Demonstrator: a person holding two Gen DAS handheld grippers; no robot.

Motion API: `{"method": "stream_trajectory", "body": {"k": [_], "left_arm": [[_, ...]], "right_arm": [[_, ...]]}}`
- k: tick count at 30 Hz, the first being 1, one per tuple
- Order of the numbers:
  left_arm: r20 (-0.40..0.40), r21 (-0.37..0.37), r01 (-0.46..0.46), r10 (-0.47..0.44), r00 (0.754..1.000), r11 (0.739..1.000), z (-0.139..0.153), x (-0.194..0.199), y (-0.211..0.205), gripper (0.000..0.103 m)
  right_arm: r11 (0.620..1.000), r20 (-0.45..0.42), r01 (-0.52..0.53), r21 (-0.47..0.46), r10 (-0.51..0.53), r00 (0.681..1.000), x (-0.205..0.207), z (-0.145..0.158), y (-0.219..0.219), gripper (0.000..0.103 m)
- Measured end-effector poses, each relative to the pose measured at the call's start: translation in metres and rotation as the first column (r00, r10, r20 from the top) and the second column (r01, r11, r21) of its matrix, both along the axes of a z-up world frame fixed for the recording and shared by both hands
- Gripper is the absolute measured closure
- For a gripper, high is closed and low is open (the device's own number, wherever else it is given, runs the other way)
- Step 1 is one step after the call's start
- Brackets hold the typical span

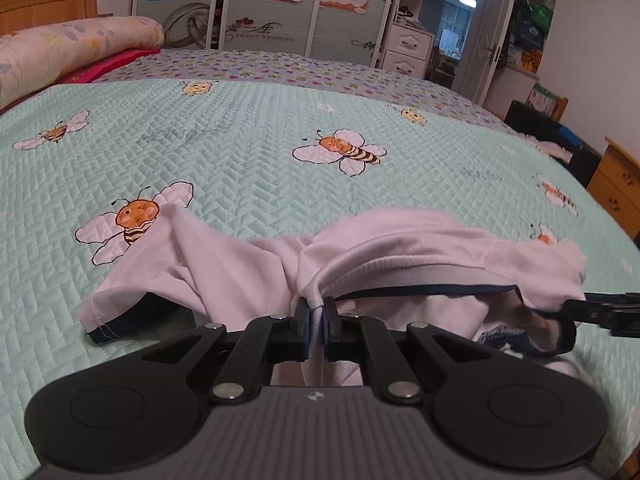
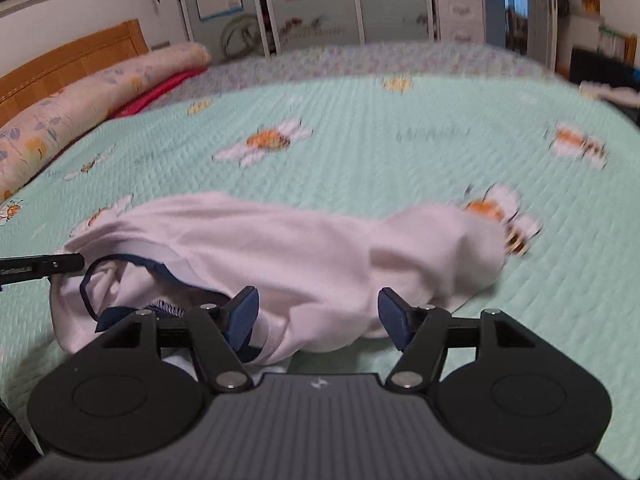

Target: Fold clothes

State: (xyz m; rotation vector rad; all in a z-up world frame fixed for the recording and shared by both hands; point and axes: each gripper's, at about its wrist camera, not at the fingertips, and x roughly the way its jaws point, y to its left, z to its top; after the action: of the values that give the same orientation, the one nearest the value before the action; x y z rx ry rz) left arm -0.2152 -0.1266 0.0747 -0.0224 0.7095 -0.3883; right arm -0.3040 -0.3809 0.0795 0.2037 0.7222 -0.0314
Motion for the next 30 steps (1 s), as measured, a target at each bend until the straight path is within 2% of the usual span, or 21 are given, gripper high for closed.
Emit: {"method": "stream_trajectory", "body": {"k": [1,3,4,7,11,14,18,20,24,27,28,29,30], "left_arm": [[0.004,0.005,0.001,-0.001,1.0,1.0,0.0,0.0,0.0,0.098],[0.034,-0.001,-0.007,0.007,0.999,1.0,0.007,0.005,0.001,0.098],[0.049,-0.004,-0.011,0.011,0.999,1.0,0.01,0.007,0.002,0.098],[0.095,-0.013,-0.023,0.024,0.995,1.0,0.02,0.014,0.003,0.098],[0.191,-0.012,-0.013,0.015,0.981,1.0,0.053,0.037,-0.002,0.098],[0.23,-0.014,0.002,0.001,0.973,1.0,0.08,0.076,-0.009,0.098],[0.305,0.058,-0.004,-0.014,0.952,0.998,0.107,0.14,-0.033,0.098],[0.328,0.094,-0.018,-0.014,0.945,0.995,0.116,0.173,-0.049,0.098],[0.399,0.164,-0.058,-0.012,0.917,0.985,0.124,0.229,-0.082,0.098],[0.443,0.215,-0.111,0.004,0.896,0.97,0.113,0.268,-0.111,0.098],[0.44,0.235,-0.126,0.01,0.898,0.964,0.105,0.281,-0.121,0.097],[0.413,0.257,-0.131,0.014,0.911,0.957,0.095,0.292,-0.129,0.092],[0.356,0.278,-0.126,0.019,0.934,0.952,0.083,0.304,-0.134,0.089]], "right_arm": [[1.0,-0.004,-0.006,-0.001,0.006,1.0,0.003,-0.004,0.001,0.041],[1.0,-0.013,-0.019,-0.003,0.019,1.0,0.008,-0.011,0.002,0.087],[1.0,0.003,-0.02,0.0,0.02,1.0,0.011,-0.006,0.001,0.102],[1.0,0.062,-0.02,0.01,0.019,0.998,0.021,0.014,-0.003,0.102],[1.0,0.139,-0.02,0.024,0.016,0.99,0.034,0.041,-0.009,0.102],[0.999,0.19,-0.009,0.053,-0.001,0.982,0.059,0.065,-0.019,0.102],[0.996,0.246,0.027,0.091,-0.048,0.968,0.114,0.098,-0.038,0.102],[0.995,0.258,0.048,0.092,-0.071,0.964,0.144,0.104,-0.046,0.102],[0.993,0.272,0.113,0.022,-0.115,0.955,0.201,0.103,-0.048,0.102],[0.986,0.236,0.165,-0.019,-0.156,0.959,0.233,0.081,-0.05,0.102],[0.983,0.223,0.182,-0.033,-0.17,0.96,0.243,0.073,-0.05,0.102],[0.979,0.211,0.198,-0.047,-0.184,0.96,0.254,0.066,-0.051,0.102],[0.975,0.198,0.215,-0.062,-0.199,0.96,0.264,0.058,-0.051,0.102]]}}
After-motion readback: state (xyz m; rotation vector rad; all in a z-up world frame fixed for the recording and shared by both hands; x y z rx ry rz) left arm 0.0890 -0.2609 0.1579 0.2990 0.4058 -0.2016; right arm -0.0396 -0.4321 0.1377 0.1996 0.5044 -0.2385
